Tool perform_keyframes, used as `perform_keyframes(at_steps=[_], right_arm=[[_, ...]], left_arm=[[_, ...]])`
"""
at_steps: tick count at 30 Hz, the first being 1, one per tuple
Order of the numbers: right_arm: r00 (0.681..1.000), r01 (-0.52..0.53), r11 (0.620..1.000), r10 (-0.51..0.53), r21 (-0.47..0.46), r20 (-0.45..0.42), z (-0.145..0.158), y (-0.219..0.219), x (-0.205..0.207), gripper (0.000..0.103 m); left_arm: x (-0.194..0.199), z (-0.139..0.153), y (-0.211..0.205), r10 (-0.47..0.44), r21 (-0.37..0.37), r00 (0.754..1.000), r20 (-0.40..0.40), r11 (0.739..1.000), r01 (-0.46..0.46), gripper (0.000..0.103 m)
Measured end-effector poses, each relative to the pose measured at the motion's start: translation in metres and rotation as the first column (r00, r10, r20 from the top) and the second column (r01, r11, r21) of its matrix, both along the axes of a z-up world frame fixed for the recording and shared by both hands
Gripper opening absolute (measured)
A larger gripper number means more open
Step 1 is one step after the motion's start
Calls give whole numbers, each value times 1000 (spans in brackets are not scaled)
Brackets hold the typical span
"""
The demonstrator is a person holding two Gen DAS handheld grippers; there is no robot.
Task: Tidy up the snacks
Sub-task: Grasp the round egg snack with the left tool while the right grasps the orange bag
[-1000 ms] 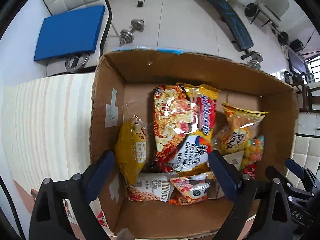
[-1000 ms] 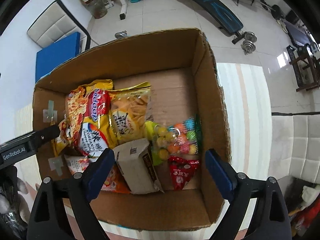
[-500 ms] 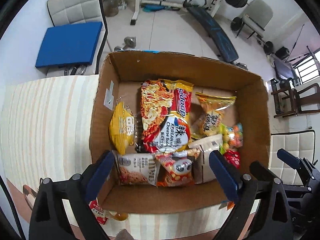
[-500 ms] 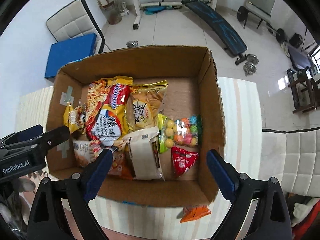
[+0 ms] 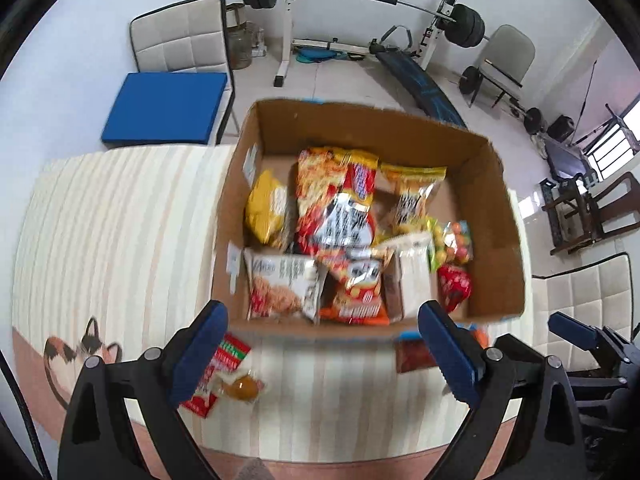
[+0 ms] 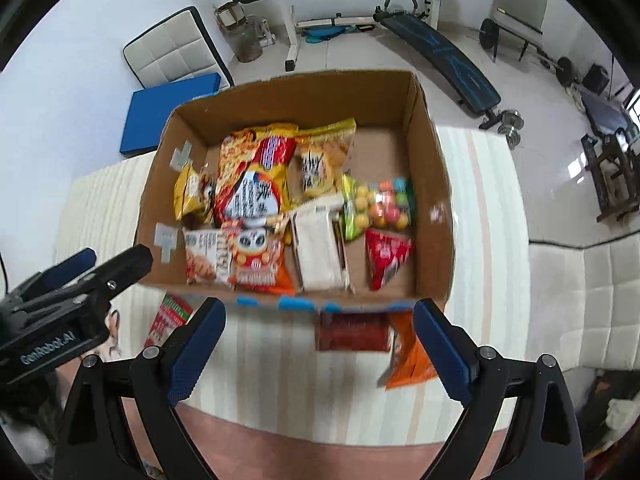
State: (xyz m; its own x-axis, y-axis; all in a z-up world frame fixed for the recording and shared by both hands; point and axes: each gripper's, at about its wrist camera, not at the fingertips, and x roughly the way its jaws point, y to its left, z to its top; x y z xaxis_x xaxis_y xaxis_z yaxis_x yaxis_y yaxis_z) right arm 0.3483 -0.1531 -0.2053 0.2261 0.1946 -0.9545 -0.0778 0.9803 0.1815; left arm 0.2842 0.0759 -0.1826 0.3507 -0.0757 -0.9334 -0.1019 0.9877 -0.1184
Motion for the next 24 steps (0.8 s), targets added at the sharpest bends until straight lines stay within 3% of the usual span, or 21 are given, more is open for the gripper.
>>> perform_keyframes(at_steps=[7,13,19,21,23,24], right_arm=[[996,84,996,-83,25,-45,-31,-37,-34,97],[981,158,987,-160,-23,-108,-94,-79,-40,97],[965,178,984,-179,-25,-193,-154,-97,-22,92],[963,165,986,-165,-17,-212,-168,-97,-17,84],[958,155,987,-161,-43,-238,-180,-96,-14,52],[954,152,987,-161,-52,-255,-185,-96,-14,50]], left_arm=[[-48,-30,-11,38,36,999,-9,999,-38,98],[-59,-86,-20,85,28,993,-87,996,-83,98],[-67,-123,-26,108,47,984,-144,994,-102,98],[-69,-130,-29,100,64,983,-154,994,-91,98],[-72,-135,-30,93,80,982,-165,993,-81,98],[-74,-137,-30,89,82,981,-170,994,-76,98]])
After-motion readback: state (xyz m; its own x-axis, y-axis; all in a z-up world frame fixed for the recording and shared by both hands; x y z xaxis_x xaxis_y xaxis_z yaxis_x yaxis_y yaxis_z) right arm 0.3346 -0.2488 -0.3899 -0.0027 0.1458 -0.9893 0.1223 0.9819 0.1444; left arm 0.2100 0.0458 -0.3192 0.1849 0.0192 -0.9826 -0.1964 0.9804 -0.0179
